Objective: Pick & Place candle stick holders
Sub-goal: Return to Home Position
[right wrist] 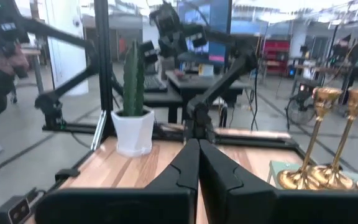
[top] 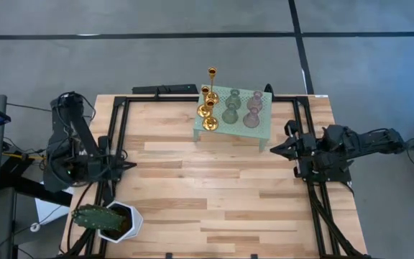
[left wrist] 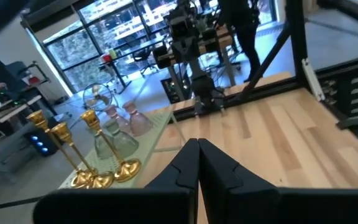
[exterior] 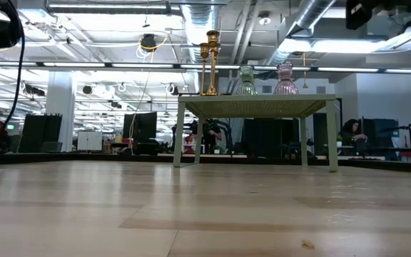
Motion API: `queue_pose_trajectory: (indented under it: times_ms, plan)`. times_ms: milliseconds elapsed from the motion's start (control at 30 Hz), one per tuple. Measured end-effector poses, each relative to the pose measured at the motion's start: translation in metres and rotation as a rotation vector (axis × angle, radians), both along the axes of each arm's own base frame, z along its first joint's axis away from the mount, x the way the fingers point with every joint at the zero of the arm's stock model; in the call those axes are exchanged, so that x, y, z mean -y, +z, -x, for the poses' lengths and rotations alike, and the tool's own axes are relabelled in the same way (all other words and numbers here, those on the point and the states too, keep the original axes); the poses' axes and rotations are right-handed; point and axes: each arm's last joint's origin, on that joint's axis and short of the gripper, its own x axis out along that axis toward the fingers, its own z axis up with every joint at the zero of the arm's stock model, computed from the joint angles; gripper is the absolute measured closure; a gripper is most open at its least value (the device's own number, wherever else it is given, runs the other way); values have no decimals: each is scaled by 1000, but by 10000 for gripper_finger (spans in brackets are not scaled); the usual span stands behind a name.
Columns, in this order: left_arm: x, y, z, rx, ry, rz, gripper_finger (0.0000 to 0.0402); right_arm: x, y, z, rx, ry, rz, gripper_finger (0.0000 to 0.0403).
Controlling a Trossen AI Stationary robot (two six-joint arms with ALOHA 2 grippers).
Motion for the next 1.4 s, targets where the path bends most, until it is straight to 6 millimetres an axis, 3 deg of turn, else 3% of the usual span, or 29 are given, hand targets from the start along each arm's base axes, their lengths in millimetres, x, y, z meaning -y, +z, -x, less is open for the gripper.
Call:
queue_pose_trajectory:
  times_ms: [400,600,867,1033,1133,1267,1400]
  plan:
    - [-28,6,19,32,-152,122,396,4,-11,20,91,2,-44,403]
    - [-32,4,21,36,-185,295,396,4,-10,23,106,3,-47,403]
    - [26,-17,11,3,-226,380,396,4,-10,23,107,-2,-46,403]
    - [66,-13,-6,46,-253,368,396,4,-10,23,107,-2,-38,403]
    - [77,-9,-22,77,-337,274,396,4,-10,23,107,-2,-35,403]
    - [64,-4,-42,119,-328,219,396,4,-10,23,106,-3,-28,403]
    - [35,7,-36,176,-296,189,396,4,-11,23,105,-1,-20,403]
